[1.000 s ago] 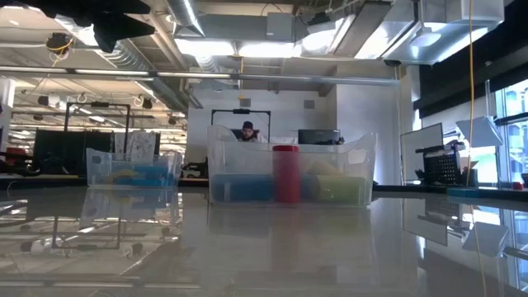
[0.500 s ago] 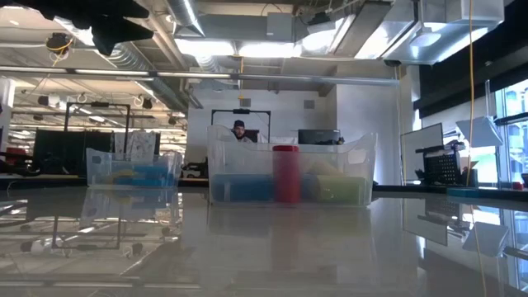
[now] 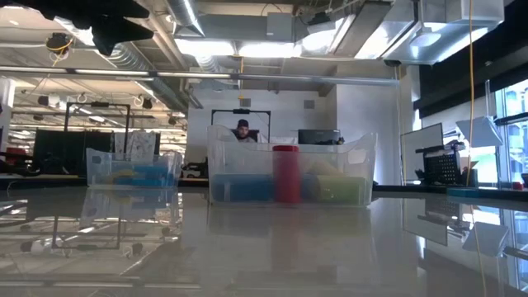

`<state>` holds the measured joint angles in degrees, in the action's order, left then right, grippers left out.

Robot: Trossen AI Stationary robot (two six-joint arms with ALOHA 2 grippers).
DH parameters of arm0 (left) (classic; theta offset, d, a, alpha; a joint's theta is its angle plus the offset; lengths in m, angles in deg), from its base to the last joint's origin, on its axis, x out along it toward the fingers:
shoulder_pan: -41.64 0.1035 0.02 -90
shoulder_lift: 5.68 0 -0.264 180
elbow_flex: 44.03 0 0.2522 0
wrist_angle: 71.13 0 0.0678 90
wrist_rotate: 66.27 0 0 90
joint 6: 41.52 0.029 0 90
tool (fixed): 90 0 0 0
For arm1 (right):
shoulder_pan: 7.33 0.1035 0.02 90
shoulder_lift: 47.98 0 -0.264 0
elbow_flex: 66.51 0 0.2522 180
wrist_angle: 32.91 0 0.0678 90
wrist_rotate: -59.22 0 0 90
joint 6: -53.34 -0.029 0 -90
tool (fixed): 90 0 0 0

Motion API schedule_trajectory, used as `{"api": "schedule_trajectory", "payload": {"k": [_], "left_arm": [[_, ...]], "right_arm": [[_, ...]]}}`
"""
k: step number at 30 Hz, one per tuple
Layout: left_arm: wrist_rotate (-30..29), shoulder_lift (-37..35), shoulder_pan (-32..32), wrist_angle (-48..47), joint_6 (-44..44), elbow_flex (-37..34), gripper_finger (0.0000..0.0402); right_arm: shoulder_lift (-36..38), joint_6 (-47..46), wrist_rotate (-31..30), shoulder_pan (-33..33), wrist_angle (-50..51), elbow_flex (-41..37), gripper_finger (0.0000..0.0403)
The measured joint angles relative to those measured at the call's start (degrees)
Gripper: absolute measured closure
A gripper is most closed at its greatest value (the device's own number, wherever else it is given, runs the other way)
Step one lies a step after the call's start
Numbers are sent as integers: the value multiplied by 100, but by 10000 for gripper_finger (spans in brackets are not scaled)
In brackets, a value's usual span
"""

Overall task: Sort blocks by size
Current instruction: Put the pink rectangular block into the top left transparent bin

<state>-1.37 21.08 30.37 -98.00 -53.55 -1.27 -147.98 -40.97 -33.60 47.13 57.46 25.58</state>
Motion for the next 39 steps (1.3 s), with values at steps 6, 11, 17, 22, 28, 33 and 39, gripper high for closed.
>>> {"api": "schedule_trajectory", "payload": {"k": [6, 11, 17, 22, 28, 33, 39], "left_arm": [[0, 0, 0, -2, 0, 0, 203], [1, 0, 0, -1, 2, 0, 203], [0, 0, 0, 0, 39, 0, 203], [0, 0, 0, 0, 42, 0, 203], [0, 0, 0, -2, 42, 0, 203], [0, 0, 0, -1, 44, 0, 203], [0, 0, 0, -2, 44, 0, 203]], "right_arm": [[0, 447, 230, 204, -531, -508, 106], [0, 476, 241, 458, -1066, -859, 109], [0, 480, 242, 783, -1507, -1280, 122], [0, 533, 192, 908, -1719, -1597, 141], [24, 794, 172, 891, -1831, -1739, 167], [24, 924, 156, 891, -1903, -1743, 207], [20, 1080, 156, 891, -1962, -1748, 278]]}}
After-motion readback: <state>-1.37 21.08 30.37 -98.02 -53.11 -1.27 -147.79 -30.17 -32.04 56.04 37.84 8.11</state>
